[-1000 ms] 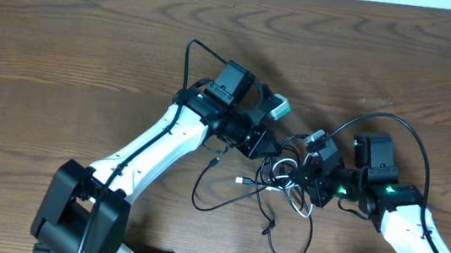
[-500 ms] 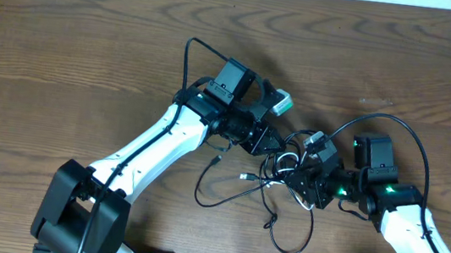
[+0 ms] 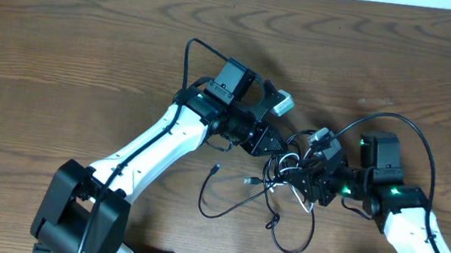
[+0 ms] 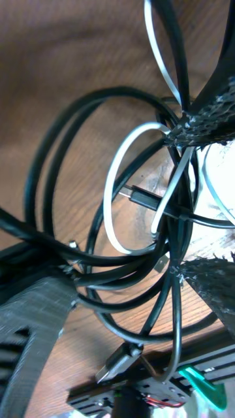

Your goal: Untangle cables

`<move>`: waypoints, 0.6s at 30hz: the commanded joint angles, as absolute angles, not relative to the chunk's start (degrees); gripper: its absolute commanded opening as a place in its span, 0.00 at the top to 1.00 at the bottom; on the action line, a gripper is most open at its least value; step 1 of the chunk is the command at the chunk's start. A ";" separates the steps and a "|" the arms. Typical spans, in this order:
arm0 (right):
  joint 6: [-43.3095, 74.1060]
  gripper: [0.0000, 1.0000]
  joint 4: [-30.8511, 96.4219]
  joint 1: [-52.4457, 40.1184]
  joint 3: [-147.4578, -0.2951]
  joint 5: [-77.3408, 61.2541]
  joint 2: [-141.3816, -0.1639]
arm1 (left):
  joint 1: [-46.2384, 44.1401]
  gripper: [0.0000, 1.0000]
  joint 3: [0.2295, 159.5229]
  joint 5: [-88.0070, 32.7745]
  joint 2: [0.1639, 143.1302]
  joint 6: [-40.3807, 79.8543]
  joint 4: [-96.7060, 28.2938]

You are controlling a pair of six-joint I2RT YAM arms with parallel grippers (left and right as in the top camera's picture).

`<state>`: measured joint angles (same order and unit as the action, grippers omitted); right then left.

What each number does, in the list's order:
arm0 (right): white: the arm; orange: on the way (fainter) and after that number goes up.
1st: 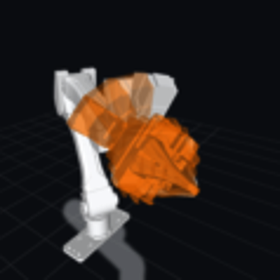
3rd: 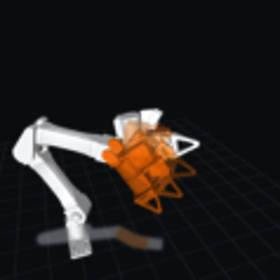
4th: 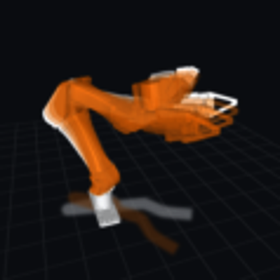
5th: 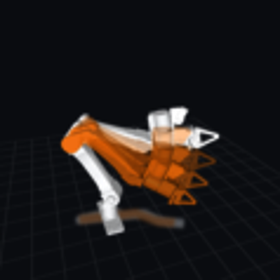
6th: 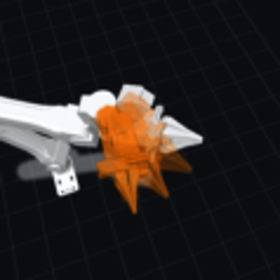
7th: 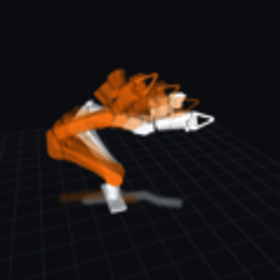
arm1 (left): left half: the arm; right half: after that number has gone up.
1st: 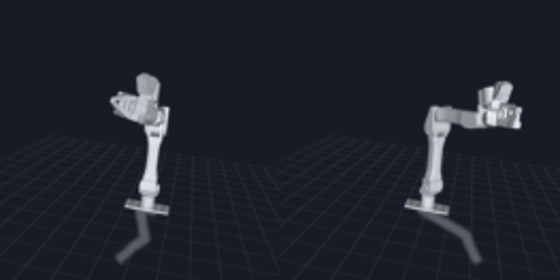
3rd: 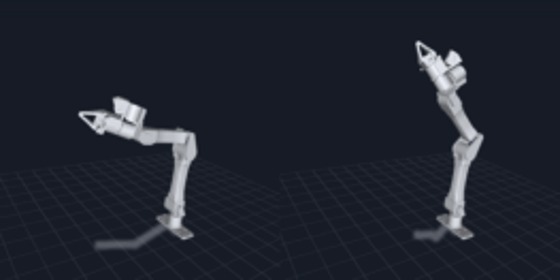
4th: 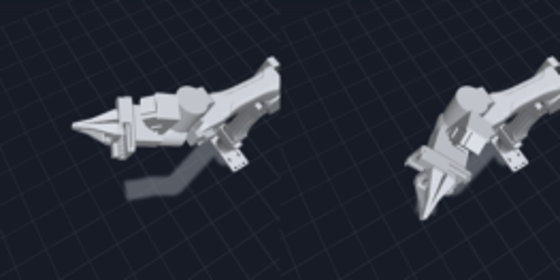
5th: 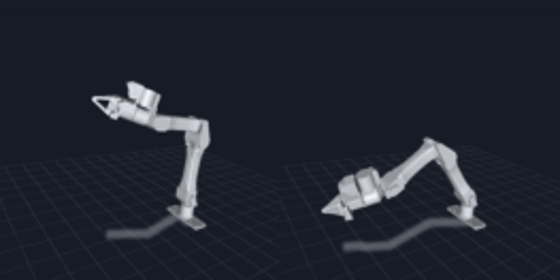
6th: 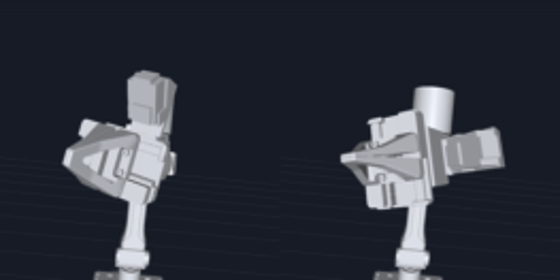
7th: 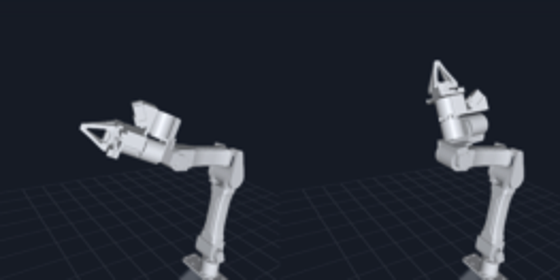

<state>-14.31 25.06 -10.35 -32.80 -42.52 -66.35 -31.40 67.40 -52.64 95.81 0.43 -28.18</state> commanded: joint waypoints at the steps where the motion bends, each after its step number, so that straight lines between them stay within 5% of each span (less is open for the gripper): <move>1: -15.35 0.45 25.15 -9.52 -33.41 -42.87 -65.54 | -31.42 0.92 67.61 -54.46 95.46 1.10 -28.16; 18: -18.04 0.46 26.63 -9.52 -33.19 -38.39 -69.19 | -31.42 0.92 67.61 -63.53 95.46 1.13 -26.48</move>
<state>-16.62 26.39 -9.98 -32.80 -40.12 -67.96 -31.40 67.40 -58.59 95.81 0.71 -26.92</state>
